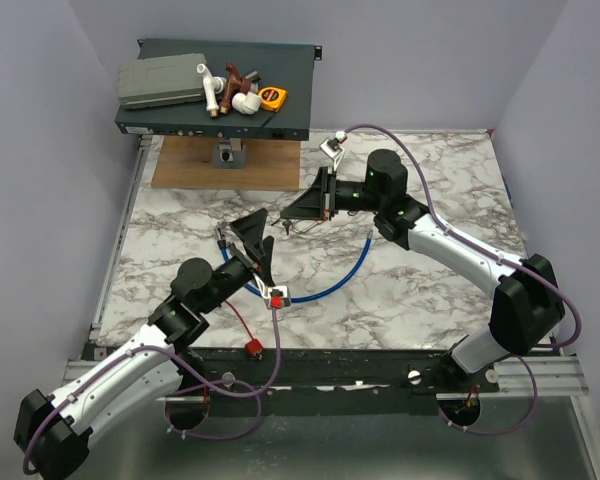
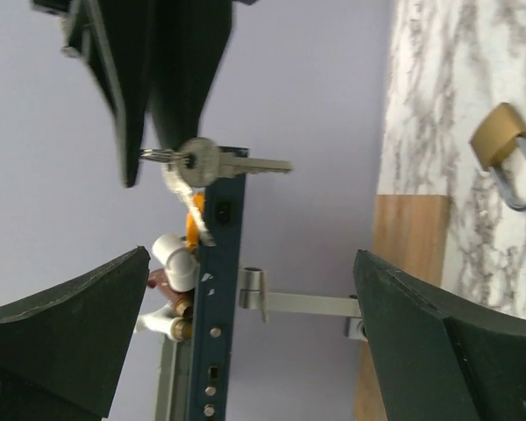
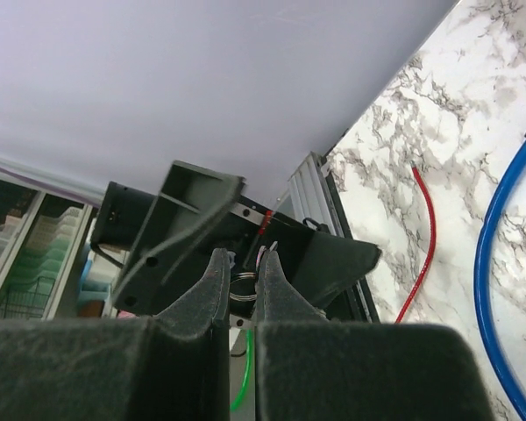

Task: Unlock with the key
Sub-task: Pick up the key from the center of the board.

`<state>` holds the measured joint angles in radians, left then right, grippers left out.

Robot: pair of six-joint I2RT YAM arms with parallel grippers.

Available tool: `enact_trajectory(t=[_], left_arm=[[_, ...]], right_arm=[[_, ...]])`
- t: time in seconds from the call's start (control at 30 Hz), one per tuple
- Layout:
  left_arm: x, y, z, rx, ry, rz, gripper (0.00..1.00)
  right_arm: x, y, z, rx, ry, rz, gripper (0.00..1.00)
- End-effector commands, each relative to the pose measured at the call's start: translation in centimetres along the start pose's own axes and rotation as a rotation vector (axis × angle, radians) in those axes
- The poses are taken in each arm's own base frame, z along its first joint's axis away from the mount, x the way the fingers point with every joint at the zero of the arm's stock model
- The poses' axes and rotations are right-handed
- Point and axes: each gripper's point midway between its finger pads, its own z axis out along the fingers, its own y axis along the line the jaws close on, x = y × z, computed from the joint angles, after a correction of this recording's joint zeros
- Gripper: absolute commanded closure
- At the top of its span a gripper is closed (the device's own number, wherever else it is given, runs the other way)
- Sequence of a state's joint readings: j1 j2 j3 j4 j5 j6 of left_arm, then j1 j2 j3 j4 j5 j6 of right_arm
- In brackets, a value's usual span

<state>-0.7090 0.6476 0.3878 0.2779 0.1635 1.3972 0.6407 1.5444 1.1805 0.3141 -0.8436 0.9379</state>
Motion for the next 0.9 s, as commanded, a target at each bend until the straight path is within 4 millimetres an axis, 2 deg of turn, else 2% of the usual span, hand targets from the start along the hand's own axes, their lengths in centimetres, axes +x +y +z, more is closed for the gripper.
enact_trajectory(t=[0.0, 0.1, 0.33, 0.5, 0.63, 0.77, 0.87], left_arm=[[0.2, 5.3, -0.8, -0.180, 0.046, 0.001, 0.02], [-0.6, 5.2, -1.2, -0.182, 0.017, 0.018, 0.02], [-2.9, 5.0, -1.2, -0.177, -0.068, 0.026, 0.15], [-2.9, 5.3, -0.8, -0.185, -0.065, 0.046, 0.20], [-2.9, 6.0, -0.9, -0.204, -0.060, 0.049, 0.40], [-2.7, 6.1, -1.0, -0.204, -0.048, 0.067, 0.46], [-2.6, 6.1, -1.0, -0.203, -0.042, 0.076, 0.46]], right_arm=[[-1.2, 1.5, 0.0, -0.010, -0.059, -0.025, 0.99], [-1.5, 1.7, 0.0, -0.007, -0.076, -0.024, 0.99], [-1.6, 2.7, 0.6, -0.020, -0.102, -0.030, 0.99], [-1.3, 2.9, 0.7, -0.019, -0.101, -0.034, 0.99], [-1.4, 3.2, 0.6, -0.019, -0.102, -0.042, 0.99], [-1.2, 3.1, 0.5, -0.019, -0.099, -0.038, 0.99], [-1.0, 3.2, 0.5, -0.022, -0.095, -0.039, 0.99]])
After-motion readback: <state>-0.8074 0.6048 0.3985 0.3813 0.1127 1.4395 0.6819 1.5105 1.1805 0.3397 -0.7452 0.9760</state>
